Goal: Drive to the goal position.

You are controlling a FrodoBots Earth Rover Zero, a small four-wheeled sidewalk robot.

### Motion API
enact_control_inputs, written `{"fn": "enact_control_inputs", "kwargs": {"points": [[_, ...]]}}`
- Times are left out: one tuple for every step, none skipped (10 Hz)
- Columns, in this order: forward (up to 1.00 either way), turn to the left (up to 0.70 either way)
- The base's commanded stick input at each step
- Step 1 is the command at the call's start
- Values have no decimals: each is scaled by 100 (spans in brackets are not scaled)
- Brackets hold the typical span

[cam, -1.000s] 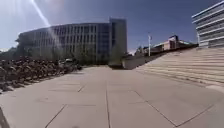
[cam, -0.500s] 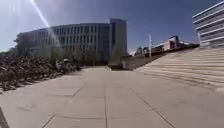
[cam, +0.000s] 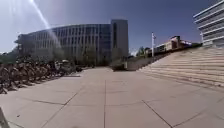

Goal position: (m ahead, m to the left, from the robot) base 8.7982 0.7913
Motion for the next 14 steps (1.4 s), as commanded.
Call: {"fn": "enact_control_inputs", "kwargs": {"points": [[70, -1], [70, -1], [70, -1], [70, -1], [70, -1], [70, -1], [70, -1], [70, -1], [70, -1], [70, -1], [70, -1], [70, -1], [70, -1], [70, -1]]}}
